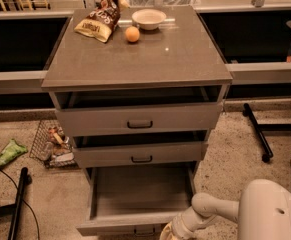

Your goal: Close bottom drawer

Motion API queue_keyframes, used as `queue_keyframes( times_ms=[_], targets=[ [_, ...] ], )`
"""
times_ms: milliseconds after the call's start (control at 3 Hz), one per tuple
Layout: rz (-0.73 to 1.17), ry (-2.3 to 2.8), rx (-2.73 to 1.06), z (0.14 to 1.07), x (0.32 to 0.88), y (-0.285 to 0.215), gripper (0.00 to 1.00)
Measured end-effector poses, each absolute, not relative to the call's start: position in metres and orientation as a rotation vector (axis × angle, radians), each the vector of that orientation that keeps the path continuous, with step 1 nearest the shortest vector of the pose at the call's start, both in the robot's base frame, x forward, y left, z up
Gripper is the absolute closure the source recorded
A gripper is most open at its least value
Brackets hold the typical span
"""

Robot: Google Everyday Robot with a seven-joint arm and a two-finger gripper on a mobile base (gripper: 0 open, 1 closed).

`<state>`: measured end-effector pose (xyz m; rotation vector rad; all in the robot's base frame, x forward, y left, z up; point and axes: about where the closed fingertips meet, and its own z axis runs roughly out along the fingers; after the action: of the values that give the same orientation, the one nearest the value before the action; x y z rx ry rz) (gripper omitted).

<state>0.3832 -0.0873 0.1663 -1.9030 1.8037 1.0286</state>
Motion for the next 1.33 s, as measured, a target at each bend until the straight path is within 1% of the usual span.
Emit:
queue_keyframes(
  times_ms=[1000, 1333],
  targets=[
    [1.037, 1.773, -1.902, 0.1648, 0.3861, -0.0855, 0.11],
    [1.015, 1.748, -1.897, 0.1641, 0.392, -0.0858, 0.0]
  ],
)
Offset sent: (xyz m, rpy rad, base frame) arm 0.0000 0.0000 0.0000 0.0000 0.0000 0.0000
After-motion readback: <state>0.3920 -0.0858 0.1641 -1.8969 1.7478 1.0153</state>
